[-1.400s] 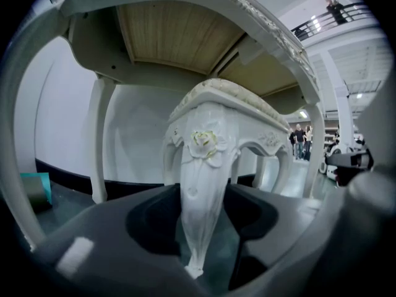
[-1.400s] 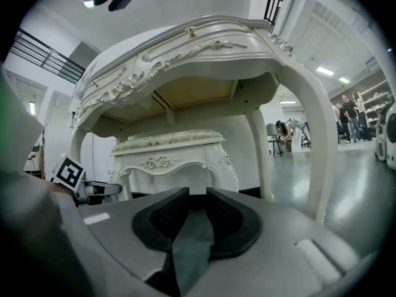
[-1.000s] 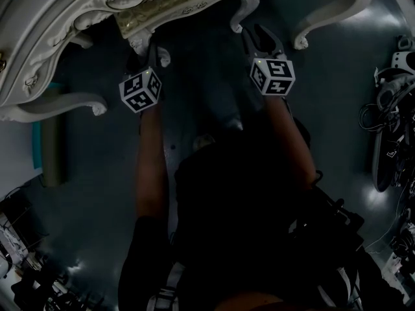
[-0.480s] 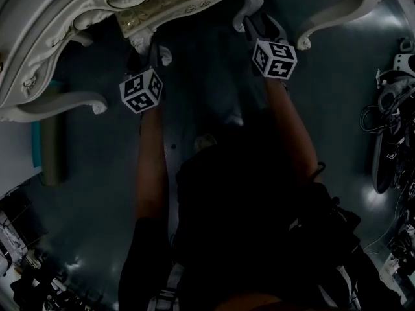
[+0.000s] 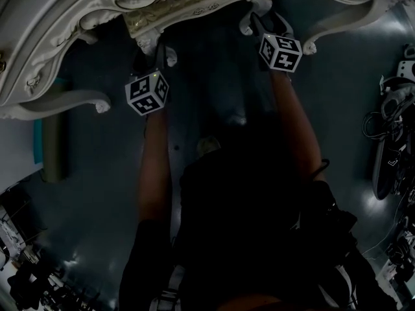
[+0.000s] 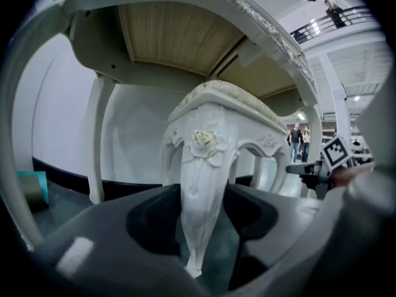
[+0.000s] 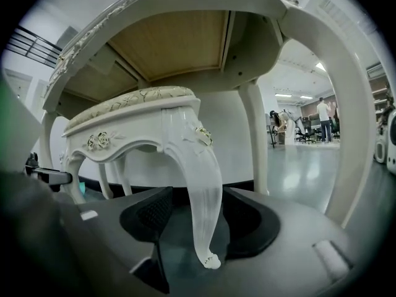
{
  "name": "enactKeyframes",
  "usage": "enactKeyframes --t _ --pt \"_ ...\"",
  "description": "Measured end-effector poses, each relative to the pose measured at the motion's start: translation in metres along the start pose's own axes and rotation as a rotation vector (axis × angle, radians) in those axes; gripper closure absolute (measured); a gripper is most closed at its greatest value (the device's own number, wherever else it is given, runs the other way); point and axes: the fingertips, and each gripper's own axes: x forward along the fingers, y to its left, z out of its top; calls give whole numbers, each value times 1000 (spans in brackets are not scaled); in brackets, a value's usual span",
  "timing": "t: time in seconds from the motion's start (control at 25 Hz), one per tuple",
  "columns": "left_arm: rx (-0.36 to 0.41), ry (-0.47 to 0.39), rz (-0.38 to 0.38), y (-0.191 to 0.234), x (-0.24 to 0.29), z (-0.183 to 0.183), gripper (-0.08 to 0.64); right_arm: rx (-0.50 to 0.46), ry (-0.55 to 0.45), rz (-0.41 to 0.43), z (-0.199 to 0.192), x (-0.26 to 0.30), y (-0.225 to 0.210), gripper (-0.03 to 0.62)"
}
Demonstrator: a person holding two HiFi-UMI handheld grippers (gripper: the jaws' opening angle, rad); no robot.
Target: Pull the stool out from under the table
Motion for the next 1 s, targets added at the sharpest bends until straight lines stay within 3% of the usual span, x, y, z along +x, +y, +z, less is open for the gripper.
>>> enactKeyframes --t 0.4,0.6,1.0 --pt "-4 -6 -6 1 0 0 339 -3 2 4 0 15 -5 324" --pt "-7 -7 -10 2 0 0 339 16 6 -3 -1 23 -6 371" --pt "10 -16 1 2 -3 -1 342 31 11 12 -4 20 -6 388"
